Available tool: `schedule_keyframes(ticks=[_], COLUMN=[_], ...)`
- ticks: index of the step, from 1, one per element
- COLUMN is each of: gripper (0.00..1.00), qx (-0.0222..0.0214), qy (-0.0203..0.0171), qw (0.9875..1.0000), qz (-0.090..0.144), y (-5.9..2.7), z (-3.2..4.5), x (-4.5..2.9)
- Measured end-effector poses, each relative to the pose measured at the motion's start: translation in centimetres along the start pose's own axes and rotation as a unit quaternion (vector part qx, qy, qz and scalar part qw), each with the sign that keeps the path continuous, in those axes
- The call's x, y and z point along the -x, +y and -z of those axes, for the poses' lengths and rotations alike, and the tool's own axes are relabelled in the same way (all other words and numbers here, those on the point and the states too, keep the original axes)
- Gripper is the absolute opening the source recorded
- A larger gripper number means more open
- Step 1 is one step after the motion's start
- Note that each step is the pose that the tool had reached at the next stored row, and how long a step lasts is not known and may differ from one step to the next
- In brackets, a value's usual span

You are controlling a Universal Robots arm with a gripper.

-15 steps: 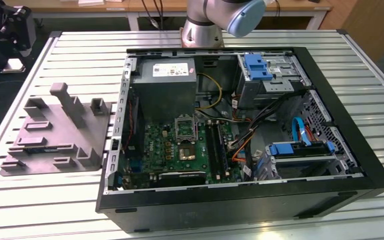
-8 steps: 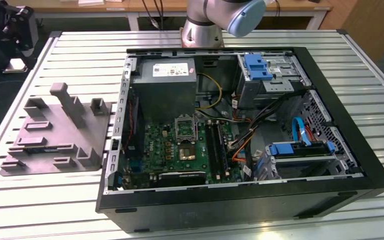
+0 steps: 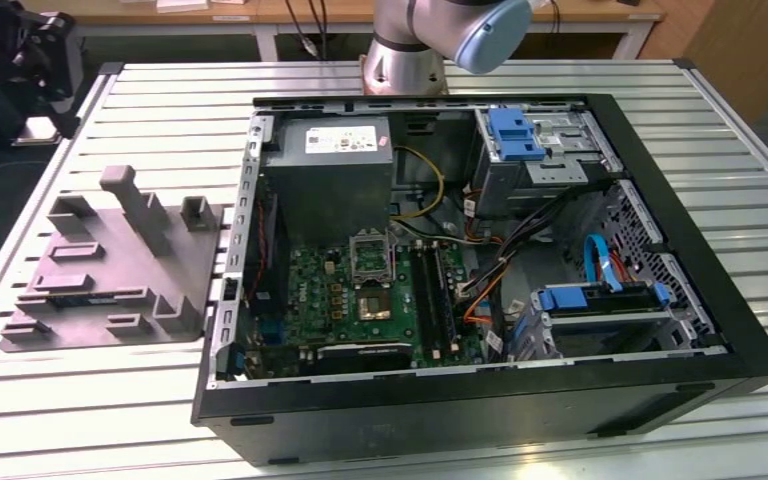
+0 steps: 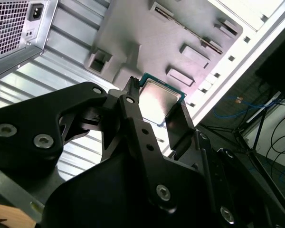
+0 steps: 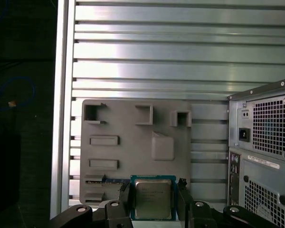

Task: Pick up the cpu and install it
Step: 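Pick up the cpu and move it towards the insertion slot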

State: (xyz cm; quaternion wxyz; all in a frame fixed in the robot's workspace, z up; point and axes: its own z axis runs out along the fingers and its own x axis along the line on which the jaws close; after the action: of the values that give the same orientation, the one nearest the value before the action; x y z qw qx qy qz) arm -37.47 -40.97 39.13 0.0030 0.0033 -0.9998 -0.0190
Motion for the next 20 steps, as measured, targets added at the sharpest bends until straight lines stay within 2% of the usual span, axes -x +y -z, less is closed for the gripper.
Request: schedule_keyframes(ticks=[20], gripper=[0.47], qx=[0.0000], qy=[0.0000], qw=[1.0000], qz=[0.000], y=[-0.01], z=[0.01], x=[1.30])
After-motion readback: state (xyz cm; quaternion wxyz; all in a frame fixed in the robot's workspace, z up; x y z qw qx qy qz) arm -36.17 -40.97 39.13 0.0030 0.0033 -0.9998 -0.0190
